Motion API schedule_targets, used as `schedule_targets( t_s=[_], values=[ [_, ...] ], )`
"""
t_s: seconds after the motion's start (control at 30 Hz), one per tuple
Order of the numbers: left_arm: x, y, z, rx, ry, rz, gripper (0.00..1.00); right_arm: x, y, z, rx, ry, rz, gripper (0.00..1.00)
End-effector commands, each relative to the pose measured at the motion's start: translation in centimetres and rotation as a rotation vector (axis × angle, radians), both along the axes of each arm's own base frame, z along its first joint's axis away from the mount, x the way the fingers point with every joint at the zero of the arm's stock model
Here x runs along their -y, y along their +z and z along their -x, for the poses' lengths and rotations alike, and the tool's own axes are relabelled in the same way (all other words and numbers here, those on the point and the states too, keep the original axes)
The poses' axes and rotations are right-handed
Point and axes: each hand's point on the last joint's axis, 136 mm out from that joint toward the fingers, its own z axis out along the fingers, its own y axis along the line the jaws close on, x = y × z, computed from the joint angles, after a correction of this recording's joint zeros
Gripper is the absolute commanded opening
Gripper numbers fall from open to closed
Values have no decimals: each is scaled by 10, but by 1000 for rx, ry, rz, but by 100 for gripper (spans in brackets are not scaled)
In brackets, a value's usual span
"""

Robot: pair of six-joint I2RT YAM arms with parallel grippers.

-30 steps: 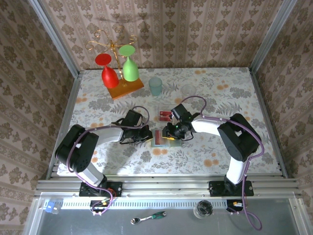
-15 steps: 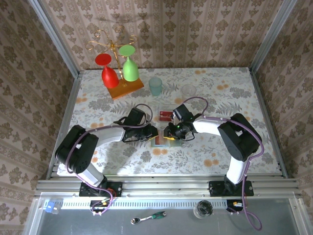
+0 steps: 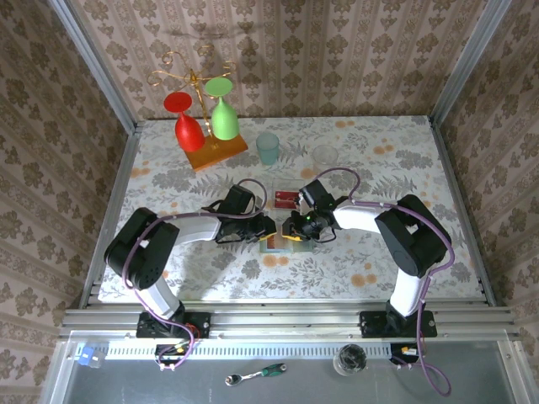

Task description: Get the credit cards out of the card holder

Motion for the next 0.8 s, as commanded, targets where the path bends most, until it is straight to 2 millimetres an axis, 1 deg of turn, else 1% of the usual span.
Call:
schedule_targets(
  t_s=[0.0,0.23,0.57,0.67,0.77],
  values=[
    [9,3,-1,-10,-10,29,26,5,2,4,-10,-10,-3,25],
    [13,0,-2,-18,-10,38,25,5,2,5,-10,-10,-7,25],
    [19,7,-5,-10,-10,60,14,6,2,6,-12,-10,-11,25],
    [20,9,-6,-8,-7,64,14,5,5,5,-6,-10,-15,25],
    [21,11,-8,-7,-9,70,14,4,12,3,16,-8,-29,26]
  ],
)
